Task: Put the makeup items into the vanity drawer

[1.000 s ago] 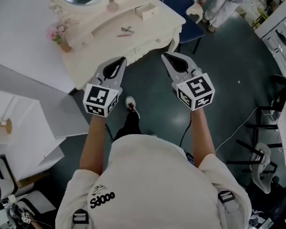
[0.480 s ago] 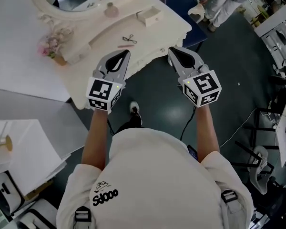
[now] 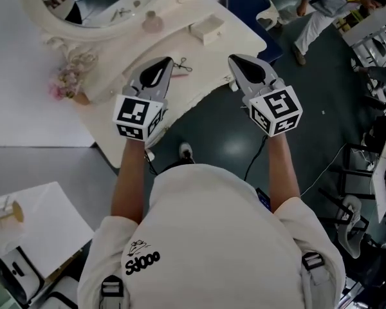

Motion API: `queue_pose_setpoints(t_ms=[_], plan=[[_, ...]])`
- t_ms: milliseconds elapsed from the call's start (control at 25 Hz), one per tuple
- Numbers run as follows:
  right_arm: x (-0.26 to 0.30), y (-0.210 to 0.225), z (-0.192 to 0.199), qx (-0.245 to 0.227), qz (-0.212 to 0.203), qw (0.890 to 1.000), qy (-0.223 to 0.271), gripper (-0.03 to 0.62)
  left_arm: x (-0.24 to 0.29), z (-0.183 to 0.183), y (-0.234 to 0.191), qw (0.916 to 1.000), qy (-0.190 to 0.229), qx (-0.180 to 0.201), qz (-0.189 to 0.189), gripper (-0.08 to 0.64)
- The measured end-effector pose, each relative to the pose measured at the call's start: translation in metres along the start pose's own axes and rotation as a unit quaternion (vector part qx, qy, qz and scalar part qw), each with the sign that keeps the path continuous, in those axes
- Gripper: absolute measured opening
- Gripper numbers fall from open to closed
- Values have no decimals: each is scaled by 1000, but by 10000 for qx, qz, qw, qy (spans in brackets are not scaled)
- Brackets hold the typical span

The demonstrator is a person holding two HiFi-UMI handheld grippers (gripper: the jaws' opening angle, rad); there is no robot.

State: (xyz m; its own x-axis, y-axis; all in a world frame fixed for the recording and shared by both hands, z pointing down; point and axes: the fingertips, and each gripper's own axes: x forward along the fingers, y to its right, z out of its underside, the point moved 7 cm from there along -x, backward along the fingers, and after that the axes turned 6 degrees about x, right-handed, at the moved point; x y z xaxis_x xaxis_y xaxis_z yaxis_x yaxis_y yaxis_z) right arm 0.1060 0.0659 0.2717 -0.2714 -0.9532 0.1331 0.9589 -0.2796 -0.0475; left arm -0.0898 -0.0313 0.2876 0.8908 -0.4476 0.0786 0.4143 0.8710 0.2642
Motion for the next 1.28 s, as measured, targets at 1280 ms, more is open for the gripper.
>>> queue_pose_setpoints(t_ms=[1280], plan=[[223, 23, 101, -421, -2643, 9392, -2153, 69, 41, 124, -65, 9733, -1590, -1225, -1114, 18]])
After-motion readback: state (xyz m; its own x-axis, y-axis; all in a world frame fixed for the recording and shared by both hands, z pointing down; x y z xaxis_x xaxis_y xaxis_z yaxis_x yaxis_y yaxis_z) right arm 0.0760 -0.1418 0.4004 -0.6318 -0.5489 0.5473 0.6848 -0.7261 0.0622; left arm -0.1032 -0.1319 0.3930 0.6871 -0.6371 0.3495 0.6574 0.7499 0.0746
